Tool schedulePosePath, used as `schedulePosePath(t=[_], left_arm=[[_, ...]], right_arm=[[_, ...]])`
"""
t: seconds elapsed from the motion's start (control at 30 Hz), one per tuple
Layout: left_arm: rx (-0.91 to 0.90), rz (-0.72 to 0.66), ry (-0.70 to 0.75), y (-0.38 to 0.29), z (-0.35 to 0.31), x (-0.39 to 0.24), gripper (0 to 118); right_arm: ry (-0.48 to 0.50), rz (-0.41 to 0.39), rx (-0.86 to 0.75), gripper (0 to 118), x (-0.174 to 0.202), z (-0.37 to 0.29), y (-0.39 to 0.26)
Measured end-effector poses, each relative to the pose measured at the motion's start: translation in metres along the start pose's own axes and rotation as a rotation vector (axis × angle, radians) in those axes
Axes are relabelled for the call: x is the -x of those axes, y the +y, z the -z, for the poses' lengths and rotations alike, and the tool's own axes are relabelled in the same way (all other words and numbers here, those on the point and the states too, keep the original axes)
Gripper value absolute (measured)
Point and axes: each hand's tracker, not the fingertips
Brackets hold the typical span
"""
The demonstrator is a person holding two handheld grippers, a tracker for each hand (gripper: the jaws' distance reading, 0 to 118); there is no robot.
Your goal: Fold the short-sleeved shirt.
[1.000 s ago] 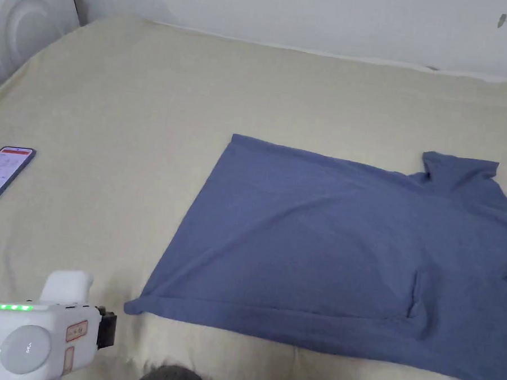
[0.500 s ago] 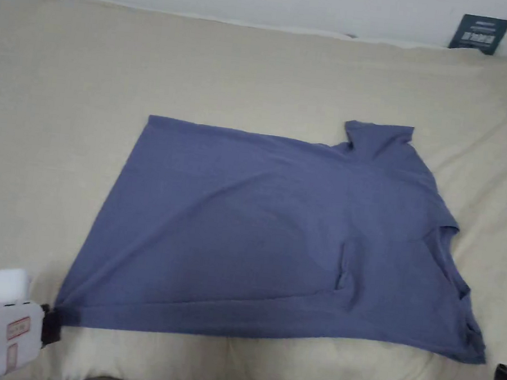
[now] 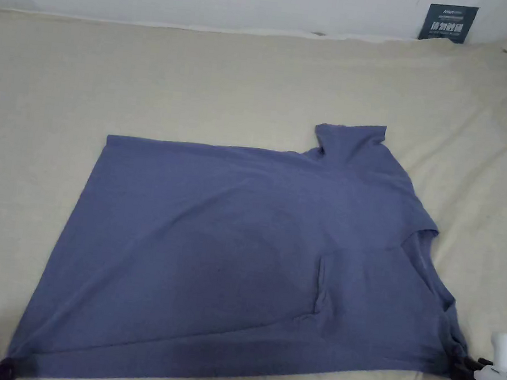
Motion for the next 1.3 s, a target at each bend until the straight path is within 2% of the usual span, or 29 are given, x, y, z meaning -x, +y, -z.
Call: schedulePosePath(t=[0.13, 0.23, 0.5, 0.7, 1.03, 1.13, 1.3], left_arm=[[-0.025, 0.01, 0.015, 0.004, -0.008, -0.002, 0], [-0.046, 0.01, 0.001, 0.01, -0.015, 0.0, 0], [-0.109, 0.04, 0.01, 0.035, -0.027, -0.008, 0], [-0.167, 0.083, 0.001, 0.088, -0.028, -0.022, 0], [-0.182, 0.143, 0.041, 0.193, 0.029, -0.061, 0], [-0.157, 0.154, 0.054, 0.212, 0.055, -0.069, 0], [-0.097, 0.111, 0.066, 0.226, 0.094, -0.069, 1]], right_arm=[[0.0, 0.035, -0.028, 8, -0.01, -0.015, -0.004], [0.04, 0.108, -0.041, 5, -0.019, -0.024, 0.0], [0.033, 0.091, -0.099, 4, -0.008, -0.04, 0.027], [0.028, 0.08, -0.131, 4, -0.001, -0.043, 0.071], [-0.021, 0.047, -0.078, 4, 0.031, 0.022, 0.171], [-0.062, -0.002, -0.034, 4, 0.041, 0.049, 0.19], [-0.069, 0.028, 0.024, 4, 0.046, 0.083, 0.213]])
